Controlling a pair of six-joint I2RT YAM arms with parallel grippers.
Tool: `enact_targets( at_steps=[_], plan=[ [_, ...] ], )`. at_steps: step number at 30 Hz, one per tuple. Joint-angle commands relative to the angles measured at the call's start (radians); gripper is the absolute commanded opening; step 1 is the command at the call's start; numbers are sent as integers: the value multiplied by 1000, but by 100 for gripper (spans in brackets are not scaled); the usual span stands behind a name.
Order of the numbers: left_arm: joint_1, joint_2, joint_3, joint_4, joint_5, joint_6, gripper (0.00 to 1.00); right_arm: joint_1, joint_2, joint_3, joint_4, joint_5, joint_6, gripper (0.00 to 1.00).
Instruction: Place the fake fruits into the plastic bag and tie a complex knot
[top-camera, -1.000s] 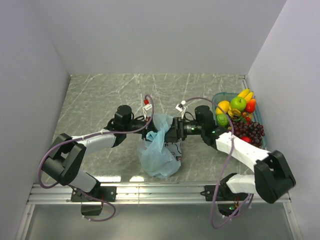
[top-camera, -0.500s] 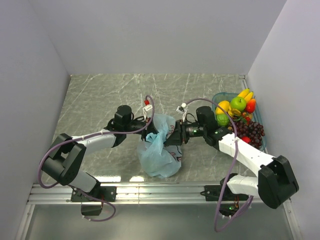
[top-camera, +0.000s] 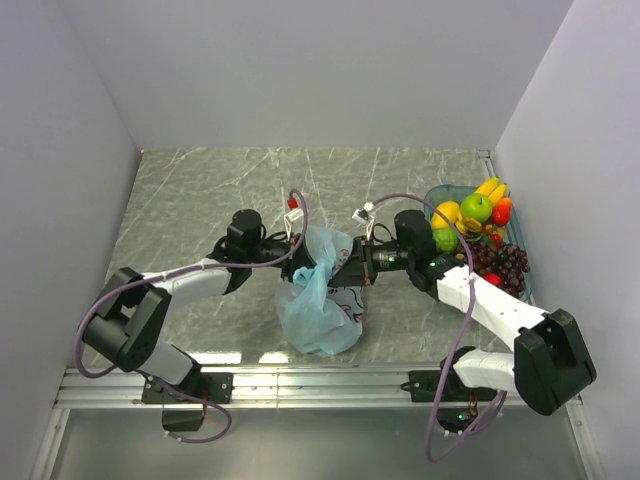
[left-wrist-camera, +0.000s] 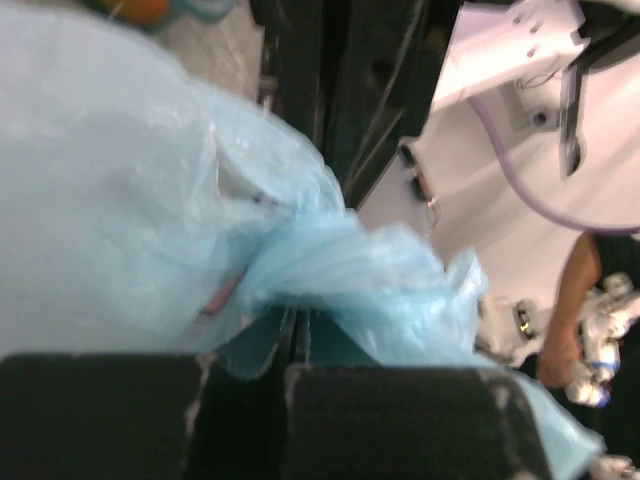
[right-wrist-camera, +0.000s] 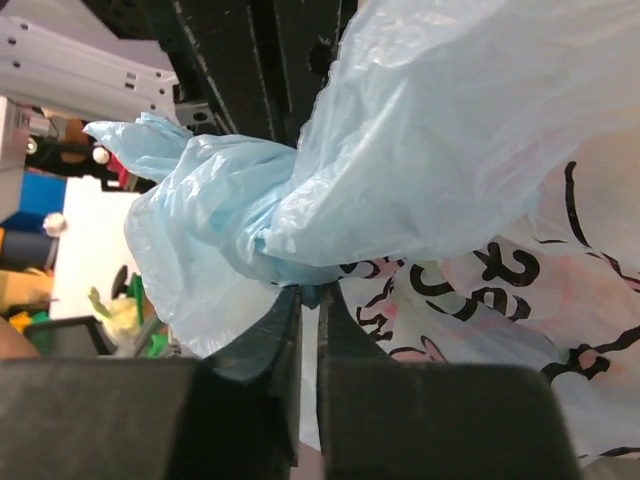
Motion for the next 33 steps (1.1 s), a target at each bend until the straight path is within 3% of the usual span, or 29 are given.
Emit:
enact_targets(
  at_steps=[1, 8, 11, 13, 15, 18, 23, 25, 26, 27, 28, 33],
  plan=[
    [-13, -29, 16, -68, 43, 83, 0, -15, -30, 22, 95, -20, -10, 0],
    [-5, -57, 48, -272, 40, 247, 6, -41, -56, 24, 15, -29, -84, 0],
    [-5, -54, 57, -271, 38, 245, 9, -41, -56, 21, 12, -29, -88, 0],
    [-4, -49, 56, -253, 38, 235, 1, -41, -53, 19, 35, -34, -75, 0],
    [-7, -34, 49, -190, 55, 197, 0, -32, -41, 28, 48, -38, -61, 0],
    [-19, -14, 57, -139, 64, 163, 0, -26, -16, 45, 38, -32, -55, 21],
    [-36, 5, 68, -110, 78, 150, 0, -12, 2, 53, 78, -26, -25, 27],
    [-37, 6, 69, -102, 76, 145, 0, -10, 10, 53, 97, -31, -19, 21],
    [-37, 5, 66, -93, 73, 136, 0, -7, 11, 51, 98, -35, -21, 16],
    [-36, 2, 66, -93, 72, 139, 0, -7, 11, 50, 98, -40, -27, 3],
    [-34, -2, 68, -111, 70, 145, 0, -9, 13, 51, 88, -40, -39, 0],
    [-1, -46, 86, -271, 43, 258, 3, -15, 1, 71, -44, -29, -151, 0]
  ],
)
